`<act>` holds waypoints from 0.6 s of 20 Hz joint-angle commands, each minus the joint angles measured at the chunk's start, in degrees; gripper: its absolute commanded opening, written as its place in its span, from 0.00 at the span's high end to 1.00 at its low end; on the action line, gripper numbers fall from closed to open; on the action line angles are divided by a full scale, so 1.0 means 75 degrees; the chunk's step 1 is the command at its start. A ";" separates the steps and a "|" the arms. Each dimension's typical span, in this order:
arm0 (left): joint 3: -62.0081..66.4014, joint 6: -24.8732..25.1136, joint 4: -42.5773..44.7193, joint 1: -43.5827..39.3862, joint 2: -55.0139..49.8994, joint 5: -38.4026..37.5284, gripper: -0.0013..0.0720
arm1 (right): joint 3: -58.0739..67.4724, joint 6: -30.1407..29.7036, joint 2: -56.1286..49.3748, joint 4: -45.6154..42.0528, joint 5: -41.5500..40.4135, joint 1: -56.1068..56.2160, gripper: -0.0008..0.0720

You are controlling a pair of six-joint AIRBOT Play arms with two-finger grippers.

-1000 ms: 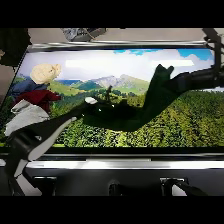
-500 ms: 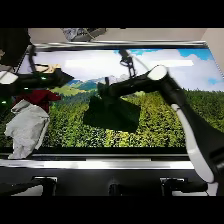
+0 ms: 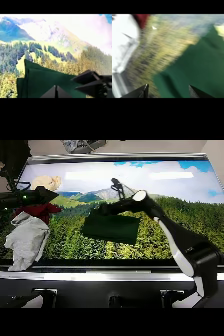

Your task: Fold the shirts.

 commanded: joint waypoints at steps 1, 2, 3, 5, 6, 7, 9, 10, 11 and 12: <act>-0.0125 0.0085 0.0224 0.0041 0.0061 -0.0017 0.94 | 0.0003 0.0618 0.0606 -0.2460 0.2022 -0.1559 0.14; -0.0125 0.0085 0.0227 0.0041 0.0061 -0.0017 0.94 | -0.0009 0.0903 0.0723 -0.3340 0.2713 -0.2066 0.14; -0.0125 0.0082 0.0224 0.0038 0.0061 -0.0017 0.94 | -0.0152 0.1218 0.0781 -0.4083 0.3404 -0.2521 0.19; -0.0125 0.0082 0.0224 0.0038 0.0061 -0.0020 0.94 | -0.1099 0.1408 0.0921 -0.4124 0.3450 -0.2943 0.26; -0.0125 0.0082 0.0224 0.0035 0.0061 -0.0017 0.94 | -0.1664 0.1463 0.0947 -0.3704 0.2973 -0.2949 0.25; -0.0125 0.0079 0.0221 0.0035 0.0061 -0.0017 0.94 | -0.2212 0.1422 0.0924 -0.3042 0.2337 -0.2903 0.24; -0.0125 0.0079 0.0221 0.0020 0.0061 -0.0020 0.94 | -0.2975 0.1145 0.0793 -0.1728 0.1244 -0.2780 0.23; -0.0125 0.0079 0.0221 -0.0012 0.0061 -0.0020 0.94 | -0.3191 0.1046 0.0662 -0.1341 0.0994 -0.2675 0.23; -0.0125 0.0079 0.0221 -0.0020 0.0061 -0.0020 0.94 | -0.3290 0.1032 0.0525 -0.1183 0.0895 -0.2573 0.23; -0.0125 0.0079 0.0221 -0.0032 0.0061 -0.0017 0.94 | -0.3302 0.0941 0.0391 -0.1023 0.0848 -0.2445 0.26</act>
